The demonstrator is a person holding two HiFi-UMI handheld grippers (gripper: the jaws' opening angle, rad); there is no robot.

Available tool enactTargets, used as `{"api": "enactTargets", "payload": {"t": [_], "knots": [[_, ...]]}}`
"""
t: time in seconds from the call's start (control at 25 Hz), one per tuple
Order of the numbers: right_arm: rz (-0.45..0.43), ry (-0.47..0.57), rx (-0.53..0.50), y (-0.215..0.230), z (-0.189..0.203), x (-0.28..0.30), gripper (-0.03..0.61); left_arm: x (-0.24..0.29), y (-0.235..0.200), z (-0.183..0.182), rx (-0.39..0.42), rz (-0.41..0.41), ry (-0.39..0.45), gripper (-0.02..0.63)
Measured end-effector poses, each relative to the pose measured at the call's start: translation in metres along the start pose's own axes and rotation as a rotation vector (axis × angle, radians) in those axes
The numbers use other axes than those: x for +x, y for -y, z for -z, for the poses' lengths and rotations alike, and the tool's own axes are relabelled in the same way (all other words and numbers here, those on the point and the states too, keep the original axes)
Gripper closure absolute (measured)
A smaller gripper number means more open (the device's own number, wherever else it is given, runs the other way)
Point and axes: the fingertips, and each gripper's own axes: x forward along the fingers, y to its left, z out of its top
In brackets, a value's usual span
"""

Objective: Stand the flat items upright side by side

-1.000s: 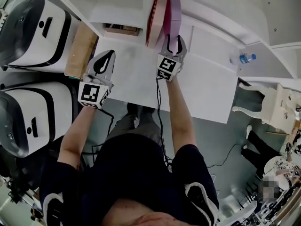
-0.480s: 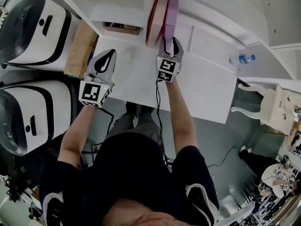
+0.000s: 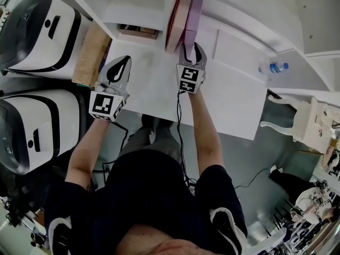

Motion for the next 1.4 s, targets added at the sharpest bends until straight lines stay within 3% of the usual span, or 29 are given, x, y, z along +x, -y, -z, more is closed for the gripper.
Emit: {"api": "enactTargets", "payload": {"t": [0.6, 0.92, 1.04, 1.4], "knots": [[-0.003, 0.004, -0.008, 0.0054, -0.0034, -0.0078, 0.364, 0.0004, -0.0006, -0.0002, 0.000, -0.008, 0.002, 0.611], [0.008, -0.001, -0.035, 0.0087, -0.0028, -0.0066, 0.367, 0.0013, 0.0009, 0.0001, 0.000, -0.006, 0.002, 0.611], [0.011, -0.004, -0.061, 0.0081, -0.0026, -0.0048, 0.399, 0.0010, 0.0001, 0.0008, -0.004, -0.007, 0.000, 0.611], [-0.005, -0.003, -0.054, 0.0063, -0.0038, -0.0060, 0.371, -0.0013, -0.0035, 0.0014, -0.005, -0.012, 0.000, 0.611]]}}
